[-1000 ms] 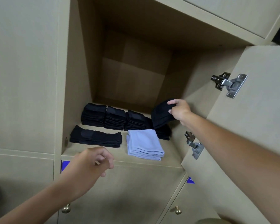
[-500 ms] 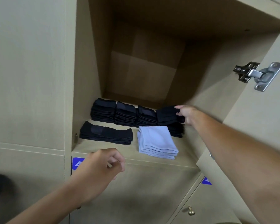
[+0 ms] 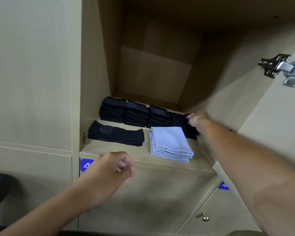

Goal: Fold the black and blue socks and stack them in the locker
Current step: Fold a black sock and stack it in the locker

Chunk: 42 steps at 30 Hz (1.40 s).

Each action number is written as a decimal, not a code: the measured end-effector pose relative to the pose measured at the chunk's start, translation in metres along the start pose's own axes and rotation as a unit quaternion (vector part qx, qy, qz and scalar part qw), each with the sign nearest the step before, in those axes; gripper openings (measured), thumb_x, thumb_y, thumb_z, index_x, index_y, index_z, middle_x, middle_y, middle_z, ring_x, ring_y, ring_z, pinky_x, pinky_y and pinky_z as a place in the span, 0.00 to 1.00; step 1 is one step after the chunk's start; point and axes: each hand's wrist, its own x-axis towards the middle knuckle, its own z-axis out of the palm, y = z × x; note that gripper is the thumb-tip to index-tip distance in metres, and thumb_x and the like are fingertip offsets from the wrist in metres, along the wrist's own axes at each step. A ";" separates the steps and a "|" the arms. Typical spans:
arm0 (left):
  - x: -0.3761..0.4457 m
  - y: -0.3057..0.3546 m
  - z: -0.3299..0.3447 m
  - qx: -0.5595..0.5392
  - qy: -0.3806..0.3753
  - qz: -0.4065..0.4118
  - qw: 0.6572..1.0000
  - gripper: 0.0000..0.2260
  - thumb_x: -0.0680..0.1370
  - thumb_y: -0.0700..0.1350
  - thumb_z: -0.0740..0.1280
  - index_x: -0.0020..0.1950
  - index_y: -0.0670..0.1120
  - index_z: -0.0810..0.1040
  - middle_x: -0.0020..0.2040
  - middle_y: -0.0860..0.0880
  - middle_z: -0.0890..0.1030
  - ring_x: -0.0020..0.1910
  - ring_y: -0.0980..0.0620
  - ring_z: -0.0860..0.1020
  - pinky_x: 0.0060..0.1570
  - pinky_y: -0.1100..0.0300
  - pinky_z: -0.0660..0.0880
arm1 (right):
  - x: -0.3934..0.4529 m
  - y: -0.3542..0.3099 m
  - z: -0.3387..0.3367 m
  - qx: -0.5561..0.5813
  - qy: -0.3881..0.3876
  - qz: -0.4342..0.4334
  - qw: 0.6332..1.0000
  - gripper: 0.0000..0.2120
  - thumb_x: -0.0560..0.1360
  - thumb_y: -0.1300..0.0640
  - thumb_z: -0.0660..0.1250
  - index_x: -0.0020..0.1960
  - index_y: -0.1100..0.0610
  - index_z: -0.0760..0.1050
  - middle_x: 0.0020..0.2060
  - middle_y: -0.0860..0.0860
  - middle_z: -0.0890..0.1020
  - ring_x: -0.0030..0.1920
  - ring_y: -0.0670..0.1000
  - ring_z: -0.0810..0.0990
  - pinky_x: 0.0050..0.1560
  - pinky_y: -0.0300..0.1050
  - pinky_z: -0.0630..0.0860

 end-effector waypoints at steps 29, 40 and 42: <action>0.001 -0.009 -0.003 0.029 -0.027 0.003 0.999 0.06 0.79 0.47 0.67 0.45 0.57 0.81 0.43 0.59 0.85 0.39 0.57 0.84 0.50 0.51 0.80 | -0.026 -0.022 0.009 -0.160 -0.086 -0.133 0.974 0.18 0.79 0.50 0.71 0.62 0.61 0.77 0.61 0.57 0.80 0.61 0.58 0.78 0.58 0.46 0.72; -0.005 -0.011 -0.029 0.019 0.004 0.033 0.999 0.11 0.79 0.44 0.68 0.44 0.61 0.81 0.42 0.54 0.86 0.36 0.56 0.84 0.52 0.49 0.80 | -0.109 -0.052 -0.004 0.009 0.043 -0.257 0.965 0.04 0.79 0.58 0.67 0.49 0.55 0.81 0.38 0.46 0.81 0.45 0.48 0.79 0.40 0.36 0.69; -0.007 -0.012 -0.035 0.011 0.014 0.029 0.999 0.11 0.80 0.43 0.68 0.43 0.59 0.81 0.42 0.52 0.86 0.37 0.55 0.84 0.53 0.48 0.80 | -0.139 -0.056 -0.002 0.054 0.042 -0.272 0.960 0.05 0.79 0.58 0.65 0.48 0.53 0.80 0.40 0.47 0.82 0.43 0.45 0.78 0.38 0.31 0.68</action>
